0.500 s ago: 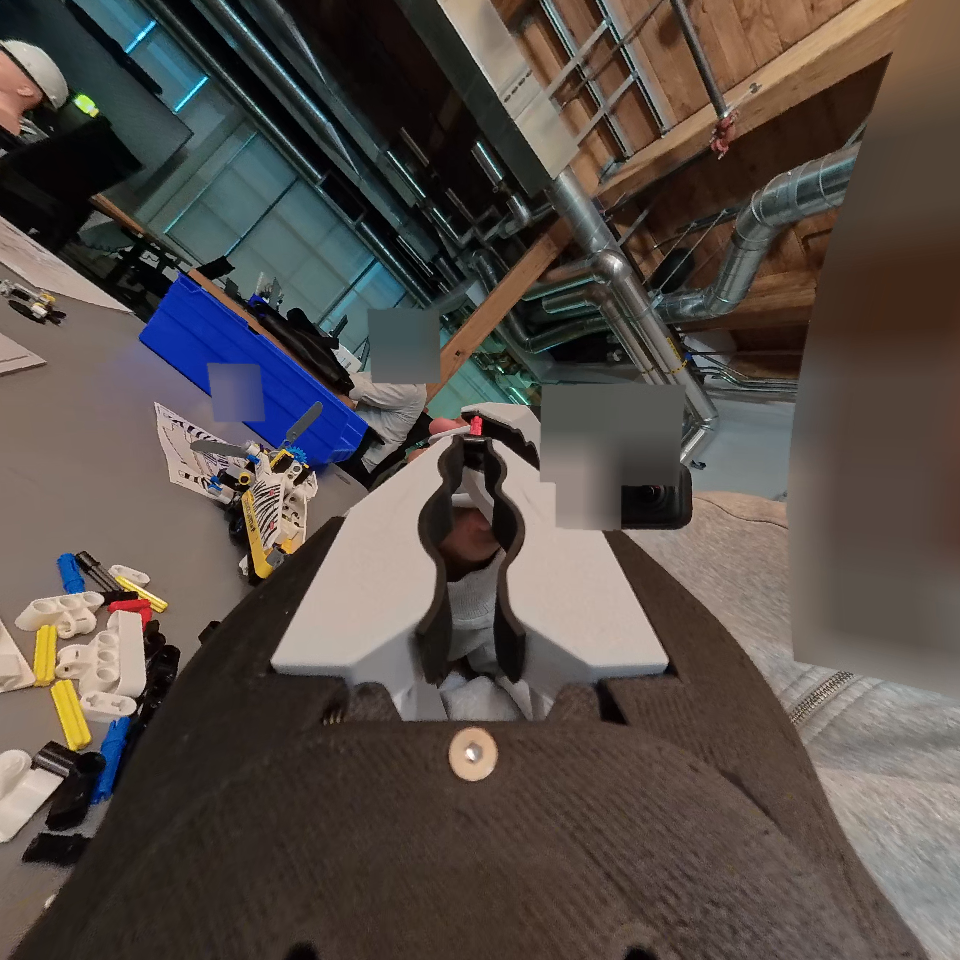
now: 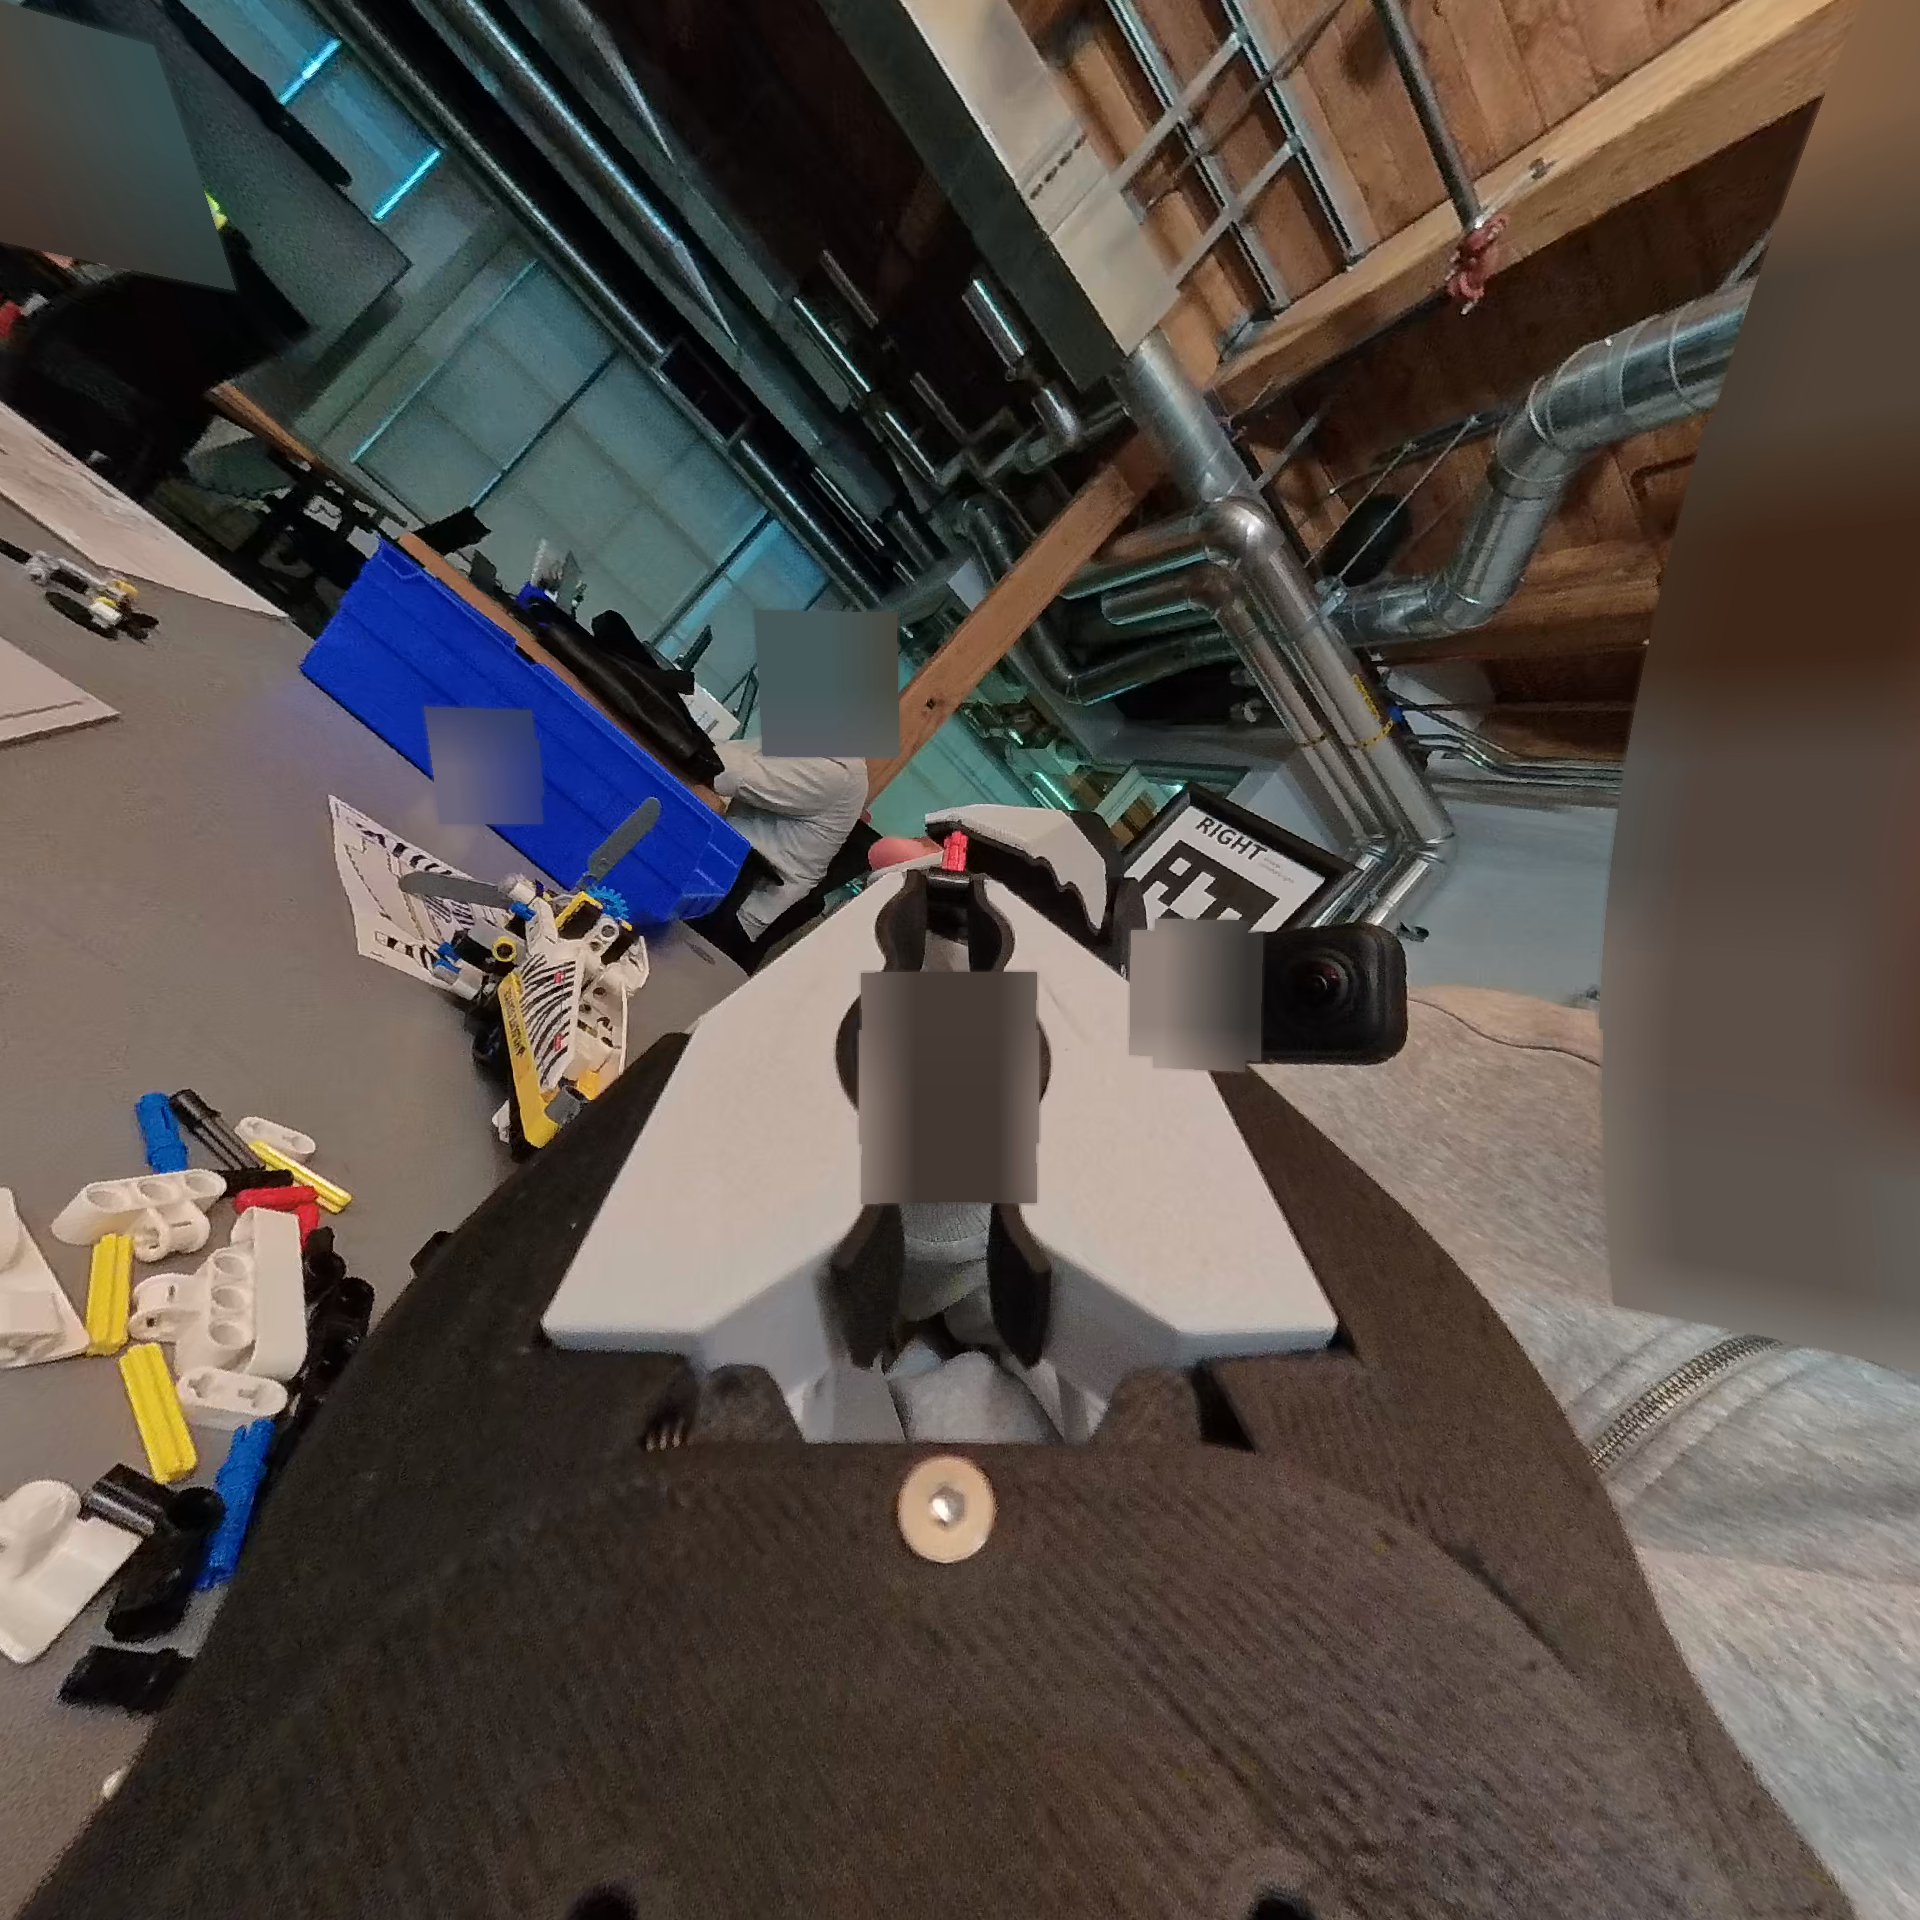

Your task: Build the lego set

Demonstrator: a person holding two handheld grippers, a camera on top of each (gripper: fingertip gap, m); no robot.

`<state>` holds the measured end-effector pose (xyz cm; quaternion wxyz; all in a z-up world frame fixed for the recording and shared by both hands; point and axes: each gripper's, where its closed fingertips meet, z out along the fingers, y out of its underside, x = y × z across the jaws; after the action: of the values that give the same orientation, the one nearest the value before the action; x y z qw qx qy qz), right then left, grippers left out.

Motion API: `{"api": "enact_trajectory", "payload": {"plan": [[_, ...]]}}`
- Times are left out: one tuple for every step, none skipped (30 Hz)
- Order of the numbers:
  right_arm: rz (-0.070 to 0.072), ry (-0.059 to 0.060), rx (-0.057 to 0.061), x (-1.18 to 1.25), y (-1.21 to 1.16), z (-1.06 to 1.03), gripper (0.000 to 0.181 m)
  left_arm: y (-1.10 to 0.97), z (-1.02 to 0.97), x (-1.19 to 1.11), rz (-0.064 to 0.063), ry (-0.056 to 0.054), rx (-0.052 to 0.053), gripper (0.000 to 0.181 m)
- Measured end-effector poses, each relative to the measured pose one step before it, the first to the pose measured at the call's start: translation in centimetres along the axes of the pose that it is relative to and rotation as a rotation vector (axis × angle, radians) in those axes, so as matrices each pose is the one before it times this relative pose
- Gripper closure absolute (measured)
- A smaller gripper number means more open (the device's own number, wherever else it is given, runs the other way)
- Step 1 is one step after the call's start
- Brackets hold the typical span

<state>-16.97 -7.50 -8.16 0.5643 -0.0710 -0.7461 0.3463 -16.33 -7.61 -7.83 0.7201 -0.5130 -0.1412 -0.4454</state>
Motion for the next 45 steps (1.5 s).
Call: {"api": "enact_trajectory", "payload": {"plan": [[-0.0027, 0.0035, 0.0017, 0.007, -0.033, -0.006, 0.164, -0.016, -0.009, 0.057, -0.0011, 0.0040, 0.0009, 0.177], [-0.0013, 0.0022, 0.0004, 0.027, -0.052, -0.022, 0.164, -0.008, 0.009, 0.069, 0.0021, 0.0026, 0.0008, 0.177], [0.0028, -0.0003, -0.0014, 0.018, -0.040, -0.018, 0.164, -0.005, 0.009, 0.044, 0.0011, 0.0016, 0.0006, 0.176], [0.0054, 0.0006, -0.0008, 0.025, -0.019, 0.005, 0.163, -0.034, 0.008, 0.031, -0.0004, 0.0017, 0.0024, 0.176], [0.0049, 0.0018, -0.0009, 0.007, 0.010, 0.033, 0.164, -0.030, -0.021, -0.034, -0.0001, -0.0022, 0.0023, 0.176], [0.0021, -0.0002, -0.0050, -0.038, 0.089, 0.068, 0.163, -0.010, -0.029, -0.126, 0.0011, -0.0091, -0.0001, 0.176], [-0.0005, 0.0007, -0.0044, -0.030, 0.087, 0.056, 0.163, -0.009, -0.020, -0.096, 0.0018, -0.0062, 0.0000, 0.176], [-0.0080, 0.0087, 0.0070, 0.013, -0.055, -0.001, 0.163, -0.018, 0.018, 0.060, -0.0004, 0.0045, 0.0013, 0.176], [-0.0169, 0.0159, 0.0099, 0.023, -0.095, -0.018, 0.163, -0.035, 0.006, 0.067, -0.0009, 0.0047, 0.0009, 0.176], [-0.0227, 0.0149, 0.0012, -0.018, 0.011, 0.010, 0.163, 0.004, -0.027, -0.078, -0.0005, -0.0045, -0.0006, 0.177], [-0.0217, 0.0112, -0.0044, -0.051, 0.072, 0.049, 0.163, 0.004, -0.035, -0.103, 0.0005, -0.0065, -0.0011, 0.176], [-0.0133, 0.0093, 0.0009, -0.029, 0.001, 0.035, 0.162, 0.034, 0.027, 0.015, -0.0001, 0.0016, -0.0021, 0.176], [0.0014, 0.0055, 0.0074, -0.002, -0.095, 0.014, 0.161, 0.092, 0.063, -0.009, 0.0013, -0.0011, -0.0051, 0.176], [0.0113, -0.0005, 0.0101, -0.025, -0.151, 0.001, 0.162, 0.123, 0.060, -0.117, 0.0026, -0.0076, -0.0082, 0.176], [0.0123, -0.0030, 0.0053, -0.005, -0.085, -0.007, 0.162, 0.072, 0.048, -0.039, 0.0022, -0.0031, -0.0044, 0.176], [0.0089, -0.0042, -0.0015, 0.004, 0.005, 0.012, 0.163, -0.030, -0.010, -0.017, 0.0004, -0.0013, 0.0015, 0.176], [0.0064, -0.0060, -0.0066, -0.010, 0.061, 0.038, 0.163, 0.007, -0.011, -0.075, -0.0003, -0.0046, -0.0006, 0.176], [0.0057, -0.0042, -0.0083, -0.012, 0.072, 0.038, 0.163, -0.001, 0.000, -0.065, 0.0000, -0.0042, 0.0005, 0.176], [0.0046, -0.0027, -0.0077, -0.011, 0.057, 0.042, 0.163, -0.021, -0.003, -0.058, -0.0008, -0.0033, 0.0008, 0.176], [0.0024, -0.0015, -0.0062, -0.008, 0.034, 0.018, 0.163, 0.005, -0.014, -0.027, -0.0005, -0.0016, 0.0005, 0.176], [-0.0011, -0.0011, -0.0034, -0.022, 0.006, 0.005, 0.163, 0.000, 0.000, -0.013, -0.0002, -0.0010, 0.0000, 0.176], [-0.0041, -0.0055, -0.0036, -0.091, 0.021, -0.012, 0.164, -0.001, 0.010, -0.035, 0.0003, -0.0020, 0.0001, 0.176], [-0.0052, -0.0070, -0.0009, -0.127, -0.005, -0.045, 0.175, -0.067, 0.022, 0.094, 0.0001, 0.0052, 0.0048, 0.176], [0.0016, 0.0073, 0.0054, 0.036, -0.105, -0.034, 0.175, 0.015, -0.008, 0.055, -0.0004, 0.0038, -0.0011, 0.176], [0.0005, -0.0024, 0.0001, -0.015, -0.054, -0.023, 0.175, 0.028, -0.025, 0.061, 0.0013, 0.0034, -0.0020, 0.176], [0.0056, -0.0043, 0.0048, 0.015, -0.156, -0.043, 0.175, -0.040, -0.022, 0.185, -0.0036, 0.0134, 0.0024, 0.176], [0.0082, -0.0057, 0.0039, 0.051, -0.145, -0.031, 0.175, -0.030, -0.001, 0.125, -0.0059, 0.0111, 0.0026, 0.176], [0.0045, -0.0046, -0.0001, 0.031, -0.064, 0.008, 0.175, -0.028, -0.002, 0.020, -0.0009, 0.0028, 0.0017, 0.176], [-0.0032, 0.0000, 0.0032, 0.028, -0.065, -0.007, 0.175, -0.025, -0.006, 0.062, 0.0033, 0.0020, 0.0009, 0.176], [-0.0095, 0.0054, 0.0080, 0.022, -0.106, -0.048, 0.175, 0.004, 0.016, 0.114, 0.0035, 0.0055, -0.0013, 0.176], [-0.0107, 0.0078, 0.0077, 0.042, -0.098, -0.068, 0.175, 0.012, 0.029, 0.087, 0.0009, 0.0052, -0.0009, 0.176], [-0.0071, 0.0088, 0.0054, 0.095, -0.069, -0.061, 0.174, -0.002, -0.016, -0.106, -0.0010, -0.0059, 0.0004, 0.176], [-0.0003, 0.0065, 0.0046, 0.154, -0.073, -0.052, 0.165, -0.032, -0.069, -0.243, -0.0010, -0.0136, 0.0018, 0.176], [0.0068, -0.0050, 0.0003, 0.069, 0.004, -0.028, 0.160, -0.058, -0.057, -0.054, -0.0013, -0.0026, 0.0038, 0.176], [0.0121, -0.0064, -0.0030, 0.073, 0.075, 0.018, 0.155, -0.053, -0.016, 0.155, 0.0000, 0.0096, 0.0025, 0.177], [0.0117, -0.0079, -0.0052, 0.057, 0.139, 0.020, 0.150, 0.031, 0.017, 0.104, 0.0018, 0.0061, -0.0018, 0.176], [0.0106, -0.0169, -0.0036, -0.093, 0.138, 0.009, 0.150, 0.080, 0.029, -0.002, 0.0019, -0.0005, -0.0055, 0.176], [0.0138, -0.0141, -0.0007, -0.052, 0.111, -0.010, 0.149, 0.122, 0.067, 0.024, 0.0017, 0.0018, -0.0076, 0.176], [0.0161, -0.0093, 0.0022, 0.023, 0.090, -0.042, 0.148, 0.125, 0.066, 0.111, 0.0024, 0.0062, -0.0087, 0.177], [0.0184, -0.0174, 0.0055, -0.074, 0.034, -0.059, 0.148, 0.145, 0.086, 0.110, 0.0035, 0.0055, -0.0090, 0.177], [0.0207, -0.0135, 0.0044, 0.013, 0.026, -0.087, 0.149, 0.138, 0.073, 0.077, 0.0033, 0.0035, -0.0087, 0.177], [0.0158, -0.0088, 0.0044, 0.047, 0.006, -0.101, 0.150, 0.140, 0.078, 0.075, 0.0017, 0.0040, -0.0080, 0.177], [0.0078, -0.0094, 0.0029, 0.004, 0.009, -0.089, 0.155, 0.132, 0.092, 0.071, 0.0008, 0.0043, -0.0080, 0.177], [0.0003, -0.0068, -0.0022, -0.016, 0.056, -0.076, 0.157, 0.131, 0.084, 0.039, 0.0014, 0.0021, -0.0080, 0.177], [-0.0069, -0.0084, -0.0069, -0.094, 0.096, -0.036, 0.158, 0.097, 0.067, -0.041, 0.0029, -0.0032, -0.0058, 0.176]]}}
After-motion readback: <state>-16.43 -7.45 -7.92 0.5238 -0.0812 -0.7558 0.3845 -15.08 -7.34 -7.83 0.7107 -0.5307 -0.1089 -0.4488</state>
